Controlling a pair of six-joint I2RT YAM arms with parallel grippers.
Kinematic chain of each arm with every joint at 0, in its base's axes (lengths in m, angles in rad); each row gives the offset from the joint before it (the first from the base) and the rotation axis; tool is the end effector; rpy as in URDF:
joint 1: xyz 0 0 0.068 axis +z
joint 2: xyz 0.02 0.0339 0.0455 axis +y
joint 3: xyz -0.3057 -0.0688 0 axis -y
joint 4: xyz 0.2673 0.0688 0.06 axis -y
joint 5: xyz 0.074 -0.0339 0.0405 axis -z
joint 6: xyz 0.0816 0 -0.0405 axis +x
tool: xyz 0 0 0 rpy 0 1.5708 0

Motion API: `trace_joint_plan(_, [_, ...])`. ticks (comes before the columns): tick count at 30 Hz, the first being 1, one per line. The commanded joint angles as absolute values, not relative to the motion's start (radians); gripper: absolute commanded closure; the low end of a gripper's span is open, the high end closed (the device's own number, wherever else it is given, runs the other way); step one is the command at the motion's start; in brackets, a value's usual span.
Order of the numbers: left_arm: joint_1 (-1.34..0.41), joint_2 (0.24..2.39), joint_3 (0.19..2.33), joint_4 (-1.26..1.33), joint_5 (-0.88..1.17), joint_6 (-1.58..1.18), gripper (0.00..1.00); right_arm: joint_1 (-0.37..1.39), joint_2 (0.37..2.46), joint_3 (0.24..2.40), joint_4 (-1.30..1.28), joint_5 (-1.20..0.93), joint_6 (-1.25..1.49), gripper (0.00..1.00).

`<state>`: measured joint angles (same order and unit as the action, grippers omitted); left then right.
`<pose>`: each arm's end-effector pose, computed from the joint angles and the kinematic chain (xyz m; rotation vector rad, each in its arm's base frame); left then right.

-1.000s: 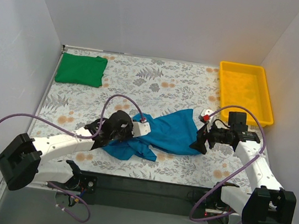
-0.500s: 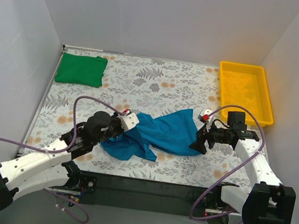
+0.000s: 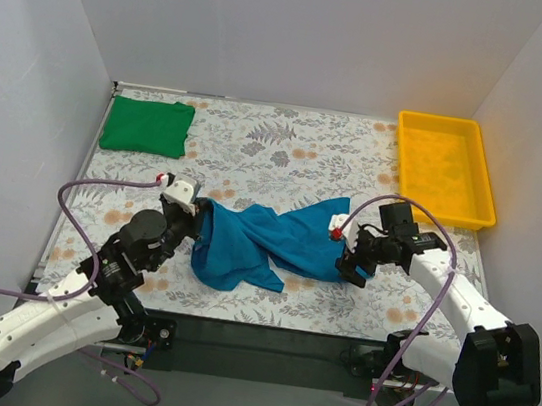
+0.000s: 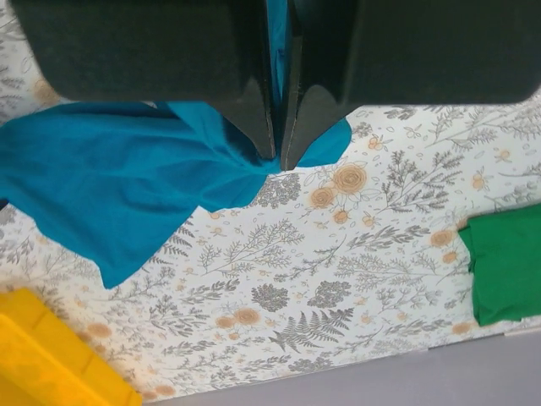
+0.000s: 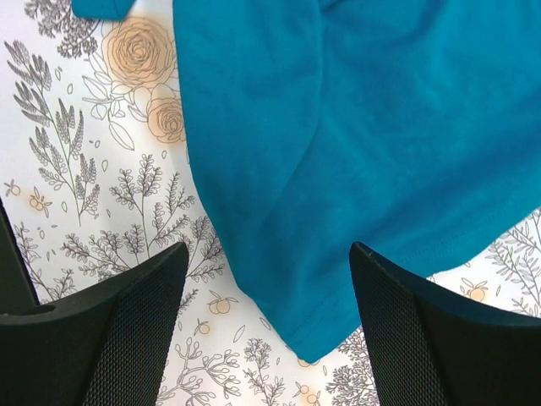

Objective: Fold and stack the t-shirts
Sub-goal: Flatten the tshirt out

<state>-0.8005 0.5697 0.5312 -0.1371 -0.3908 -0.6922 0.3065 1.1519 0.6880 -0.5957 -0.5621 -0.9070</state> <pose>0.1471 -0.1069 0.3019 -0.1973 1.7826 -0.7498 0.2076 0.1113 0.2021 -1.5511 1.9101 0.4870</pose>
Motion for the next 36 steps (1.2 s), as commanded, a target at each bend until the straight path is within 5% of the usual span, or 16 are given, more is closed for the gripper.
trace_joint_plan(1, [-0.795,0.598,0.606,-0.188,-0.497,-0.874,1.0,0.373,1.161,0.707,-0.611,-0.45,-0.937,0.17])
trace_joint_plan(10, [-0.795,0.629,0.67,-0.29,-0.538,-1.058,1.0,0.426,1.264,0.755,-0.565,-0.39,-0.855,0.33])
trace_joint_plan(31, [-0.795,0.56,0.676,-0.333,-0.566,-1.143,1.0,0.54,1.379,0.721,-0.502,-0.356,-0.782,0.43])
trace_joint_plan(35, [-0.795,0.548,0.683,-0.341,-0.571,-1.143,1.0,0.546,1.401,0.744,-0.497,-0.325,-0.761,0.65])
trace_joint_plan(36, [-0.795,0.545,0.686,-0.342,-0.572,-1.143,1.0,0.545,1.401,0.753,-0.508,-0.325,-0.755,0.79])
